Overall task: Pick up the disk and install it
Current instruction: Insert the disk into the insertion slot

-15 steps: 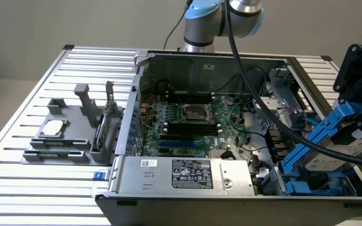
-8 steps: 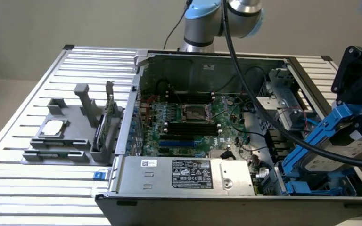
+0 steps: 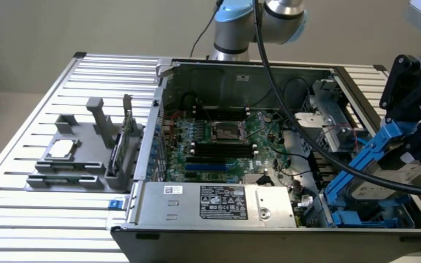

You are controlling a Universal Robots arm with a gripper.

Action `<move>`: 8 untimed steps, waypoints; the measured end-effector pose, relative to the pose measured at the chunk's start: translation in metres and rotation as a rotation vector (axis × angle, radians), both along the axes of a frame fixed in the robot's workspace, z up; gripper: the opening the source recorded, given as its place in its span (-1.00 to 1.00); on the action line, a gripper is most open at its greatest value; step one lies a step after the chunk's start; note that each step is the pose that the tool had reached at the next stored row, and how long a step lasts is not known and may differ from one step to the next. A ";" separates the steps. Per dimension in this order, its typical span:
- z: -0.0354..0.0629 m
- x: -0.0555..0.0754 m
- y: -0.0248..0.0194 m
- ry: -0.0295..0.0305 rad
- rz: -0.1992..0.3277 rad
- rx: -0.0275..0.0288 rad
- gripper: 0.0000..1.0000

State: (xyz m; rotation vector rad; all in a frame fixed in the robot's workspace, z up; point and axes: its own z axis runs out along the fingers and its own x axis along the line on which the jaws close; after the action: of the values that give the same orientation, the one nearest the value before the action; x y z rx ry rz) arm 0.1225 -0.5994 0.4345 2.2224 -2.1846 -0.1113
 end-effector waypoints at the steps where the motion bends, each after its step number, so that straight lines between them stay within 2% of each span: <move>1: -0.0004 0.000 0.0002 -0.0020 0.000 -0.0011 -0.35; 7: -0.0029 0.000 0.0003 -0.0068 0.000 -0.0123 -0.35; 8: -0.0033 0.000 0.0004 -0.0068 0.000 -0.0128 -0.35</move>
State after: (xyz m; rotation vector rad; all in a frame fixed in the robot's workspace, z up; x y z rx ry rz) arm 0.1226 -0.5991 0.4312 2.2195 -2.1824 -0.0897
